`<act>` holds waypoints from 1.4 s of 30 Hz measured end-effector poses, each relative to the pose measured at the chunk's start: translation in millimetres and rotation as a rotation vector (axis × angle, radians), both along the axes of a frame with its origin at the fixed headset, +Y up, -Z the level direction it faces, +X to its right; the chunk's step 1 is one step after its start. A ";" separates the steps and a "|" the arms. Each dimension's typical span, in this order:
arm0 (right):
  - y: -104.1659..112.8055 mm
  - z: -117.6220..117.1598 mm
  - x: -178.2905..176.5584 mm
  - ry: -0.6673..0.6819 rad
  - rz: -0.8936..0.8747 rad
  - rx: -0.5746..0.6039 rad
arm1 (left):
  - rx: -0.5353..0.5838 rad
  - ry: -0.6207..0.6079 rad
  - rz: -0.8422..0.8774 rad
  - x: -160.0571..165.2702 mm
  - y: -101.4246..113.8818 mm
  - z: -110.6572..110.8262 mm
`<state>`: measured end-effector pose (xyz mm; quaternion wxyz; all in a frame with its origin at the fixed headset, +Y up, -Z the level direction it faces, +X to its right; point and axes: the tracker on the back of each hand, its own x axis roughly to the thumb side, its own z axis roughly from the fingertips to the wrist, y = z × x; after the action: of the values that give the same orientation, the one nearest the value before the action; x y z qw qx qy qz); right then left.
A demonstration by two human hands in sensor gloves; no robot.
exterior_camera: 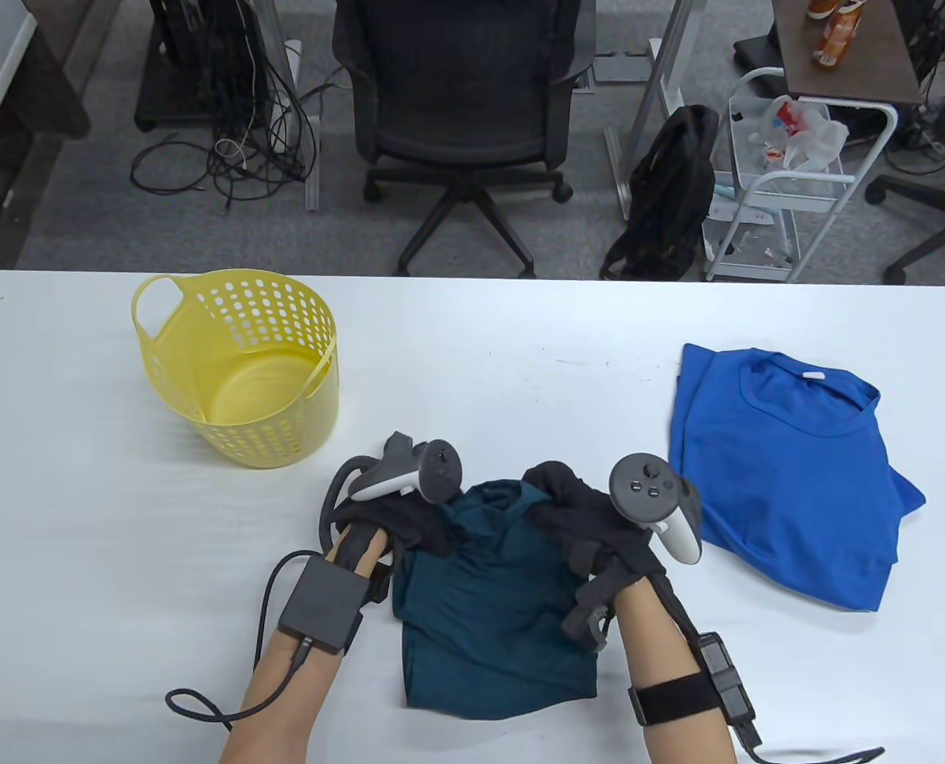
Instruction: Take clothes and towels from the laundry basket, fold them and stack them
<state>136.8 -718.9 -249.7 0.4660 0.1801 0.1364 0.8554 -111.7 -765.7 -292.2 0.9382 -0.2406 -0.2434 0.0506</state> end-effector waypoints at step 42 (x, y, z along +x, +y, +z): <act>19.9 66.7 -13.3 -0.199 0.626 0.412 | 0.539 0.413 0.245 -71.4 63.3 126.1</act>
<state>123.6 -699.0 -183.0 0.1476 0.1355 -0.0358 0.9791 -183.1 -702.4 -166.1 0.9844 0.0616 -0.0801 0.1440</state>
